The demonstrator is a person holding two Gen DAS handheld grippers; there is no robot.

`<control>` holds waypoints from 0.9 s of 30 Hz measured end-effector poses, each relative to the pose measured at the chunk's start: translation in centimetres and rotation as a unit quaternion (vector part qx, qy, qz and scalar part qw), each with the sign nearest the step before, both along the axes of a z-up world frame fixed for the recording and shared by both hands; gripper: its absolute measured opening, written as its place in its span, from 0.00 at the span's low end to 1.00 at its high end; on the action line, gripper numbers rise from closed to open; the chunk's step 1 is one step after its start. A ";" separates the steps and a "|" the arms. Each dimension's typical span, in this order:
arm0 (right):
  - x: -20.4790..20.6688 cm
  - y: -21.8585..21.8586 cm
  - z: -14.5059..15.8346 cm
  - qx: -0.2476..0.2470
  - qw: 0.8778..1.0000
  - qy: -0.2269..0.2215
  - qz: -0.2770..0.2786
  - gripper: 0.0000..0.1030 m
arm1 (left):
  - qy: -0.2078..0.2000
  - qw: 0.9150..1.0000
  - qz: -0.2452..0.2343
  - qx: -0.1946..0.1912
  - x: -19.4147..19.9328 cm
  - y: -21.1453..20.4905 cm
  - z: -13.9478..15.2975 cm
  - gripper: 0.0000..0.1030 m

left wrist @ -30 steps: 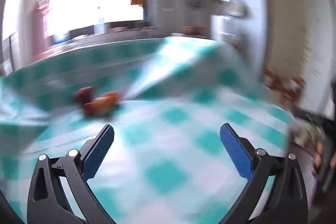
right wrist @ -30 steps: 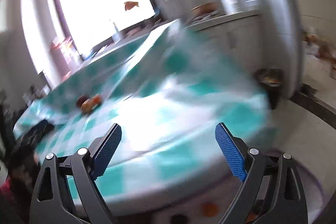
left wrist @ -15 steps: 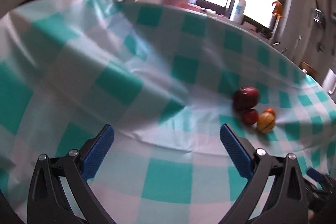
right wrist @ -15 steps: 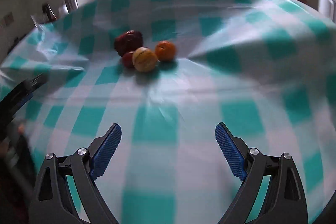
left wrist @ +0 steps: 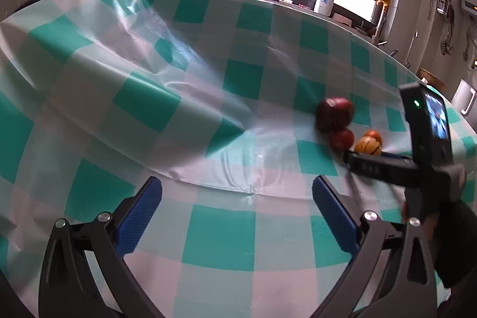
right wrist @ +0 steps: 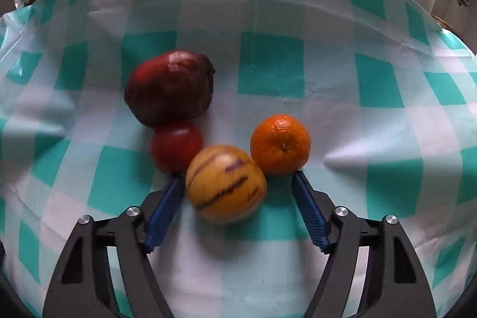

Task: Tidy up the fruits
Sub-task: 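Grasp the striped yellow fruit with the right tool while the left tool grasps a red tomato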

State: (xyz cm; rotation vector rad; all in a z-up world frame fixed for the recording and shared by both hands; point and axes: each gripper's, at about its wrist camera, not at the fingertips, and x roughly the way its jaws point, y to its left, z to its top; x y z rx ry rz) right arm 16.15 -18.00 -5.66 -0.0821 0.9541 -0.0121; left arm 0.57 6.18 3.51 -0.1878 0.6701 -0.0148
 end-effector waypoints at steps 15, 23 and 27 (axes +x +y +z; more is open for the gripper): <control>-11.5 -7.7 1.6 0.186 0.978 -0.078 -0.042 0.42 | 0.017 0.999 -0.037 -0.023 0.1 -1.0 -0.8 0.98; -13.6 -11.7 1.9 0.276 0.943 -0.141 -0.118 0.43 | 0.054 0.995 -0.089 -0.008 4.2 -7.6 -1.2 0.98; -14.5 -11.4 2.6 0.265 0.943 -0.162 -0.123 0.43 | 0.075 0.993 -0.092 0.019 7.7 -11.7 -2.0 0.89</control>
